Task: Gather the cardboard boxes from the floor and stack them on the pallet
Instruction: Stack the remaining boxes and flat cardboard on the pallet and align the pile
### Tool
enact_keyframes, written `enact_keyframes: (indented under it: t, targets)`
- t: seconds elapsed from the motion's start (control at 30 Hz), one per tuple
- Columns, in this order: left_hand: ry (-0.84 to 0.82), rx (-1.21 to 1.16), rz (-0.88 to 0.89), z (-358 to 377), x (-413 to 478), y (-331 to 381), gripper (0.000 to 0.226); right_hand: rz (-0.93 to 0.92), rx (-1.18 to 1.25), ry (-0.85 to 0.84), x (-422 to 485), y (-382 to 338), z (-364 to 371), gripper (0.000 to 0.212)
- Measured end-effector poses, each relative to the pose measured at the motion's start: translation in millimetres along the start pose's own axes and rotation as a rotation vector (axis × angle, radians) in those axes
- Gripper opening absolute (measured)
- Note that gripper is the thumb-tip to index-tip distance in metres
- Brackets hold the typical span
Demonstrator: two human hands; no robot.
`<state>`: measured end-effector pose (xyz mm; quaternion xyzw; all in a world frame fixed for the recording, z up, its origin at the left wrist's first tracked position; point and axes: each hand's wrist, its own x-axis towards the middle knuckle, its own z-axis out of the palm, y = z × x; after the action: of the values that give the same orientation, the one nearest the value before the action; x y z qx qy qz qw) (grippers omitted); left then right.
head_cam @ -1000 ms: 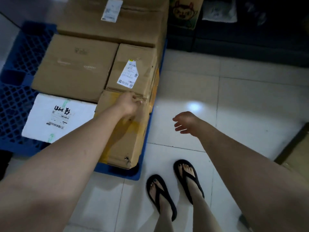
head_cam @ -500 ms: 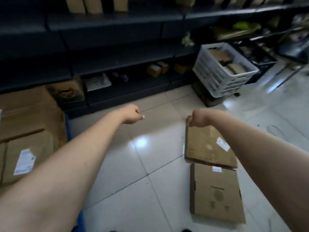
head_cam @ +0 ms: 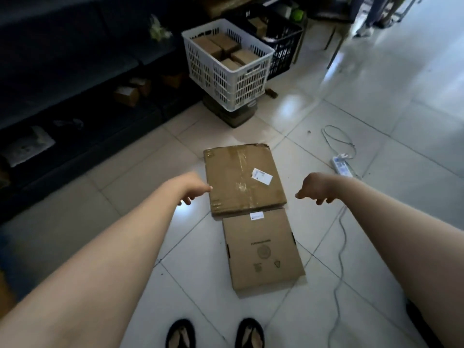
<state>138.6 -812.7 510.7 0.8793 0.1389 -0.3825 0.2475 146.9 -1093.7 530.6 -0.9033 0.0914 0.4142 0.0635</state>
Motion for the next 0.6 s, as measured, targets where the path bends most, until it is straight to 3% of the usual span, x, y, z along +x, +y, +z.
enact_keyframes:
  t: [0.2, 0.33, 0.5, 0.6]
  targets:
    - [0.099, -0.087, 0.023, 41.8, 73.9, 10.1, 0.025, 0.058, 0.039, -0.06, 61.6, 51.3, 31.7, 0.03]
    - [0.199, -0.246, -0.012, 78.5, 166.7, -8.8, 0.021, 0.064, 0.182, 0.072, 147.7, 59.9, 64.7, 0.058]
    - [0.162, -0.365, -0.137, 172.8, 309.0, -57.9, 0.062, 0.133, 0.25, 0.083, 309.3, 69.3, 155.9, 0.076]
    - [-0.033, -0.561, -0.297, 257.8, 378.2, -89.3, 0.073, 0.244, 0.342, -0.005, 394.0, 84.8, 234.6, 0.085]
